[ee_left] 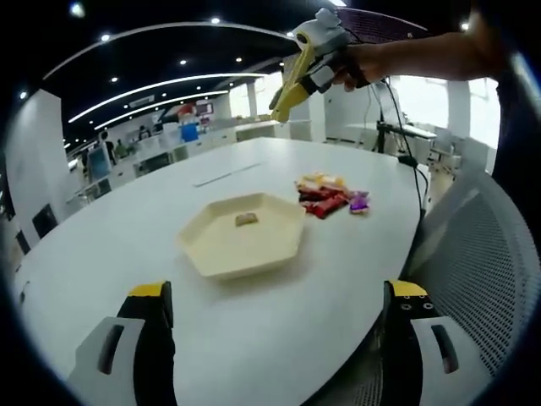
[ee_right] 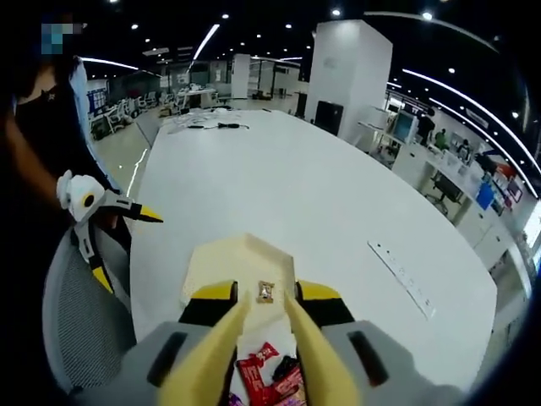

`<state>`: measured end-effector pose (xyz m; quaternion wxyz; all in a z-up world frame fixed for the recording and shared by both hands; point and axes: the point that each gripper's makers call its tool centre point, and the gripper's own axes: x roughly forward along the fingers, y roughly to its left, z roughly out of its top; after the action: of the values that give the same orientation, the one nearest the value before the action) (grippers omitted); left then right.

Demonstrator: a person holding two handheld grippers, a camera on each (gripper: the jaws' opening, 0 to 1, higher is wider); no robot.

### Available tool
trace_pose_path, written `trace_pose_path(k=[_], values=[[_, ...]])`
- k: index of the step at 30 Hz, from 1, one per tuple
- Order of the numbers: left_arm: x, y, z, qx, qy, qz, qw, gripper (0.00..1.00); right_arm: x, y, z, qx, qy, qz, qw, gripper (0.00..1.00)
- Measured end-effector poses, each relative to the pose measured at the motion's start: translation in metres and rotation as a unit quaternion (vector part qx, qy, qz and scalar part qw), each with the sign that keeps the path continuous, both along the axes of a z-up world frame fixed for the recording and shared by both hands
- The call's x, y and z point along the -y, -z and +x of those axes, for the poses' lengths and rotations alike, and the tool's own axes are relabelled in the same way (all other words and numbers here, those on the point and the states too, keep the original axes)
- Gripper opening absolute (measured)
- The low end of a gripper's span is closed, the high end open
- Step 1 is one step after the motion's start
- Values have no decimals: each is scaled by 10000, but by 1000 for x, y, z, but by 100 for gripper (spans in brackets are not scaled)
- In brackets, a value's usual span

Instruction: Place the target food into the container with the food tongs after gripping and lifting it, then release it inside without dropping or visibly crushing the food.

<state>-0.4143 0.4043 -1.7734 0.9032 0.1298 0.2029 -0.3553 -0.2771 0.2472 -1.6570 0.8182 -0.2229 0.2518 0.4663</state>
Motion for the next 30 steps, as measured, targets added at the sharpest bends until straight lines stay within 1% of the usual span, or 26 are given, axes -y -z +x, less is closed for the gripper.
trace_pose_path(k=[16, 22, 24, 30], values=[[0, -2, 1, -1, -37, -62, 10000, 99, 19, 20, -1, -132, 252, 42, 9996, 26], [0, -4, 2, -34, -82, -195, 9998, 99, 23, 37, -2, -210, 346, 15, 9992, 26], [0, -3, 2, -63, -81, -194, 9998, 99, 25, 42, -2, -264, 406, 51, 9988, 26], [1, -2, 1, -79, -46, -155, 9998, 99, 30, 55, -1, -281, 599, 57, 9978, 26]])
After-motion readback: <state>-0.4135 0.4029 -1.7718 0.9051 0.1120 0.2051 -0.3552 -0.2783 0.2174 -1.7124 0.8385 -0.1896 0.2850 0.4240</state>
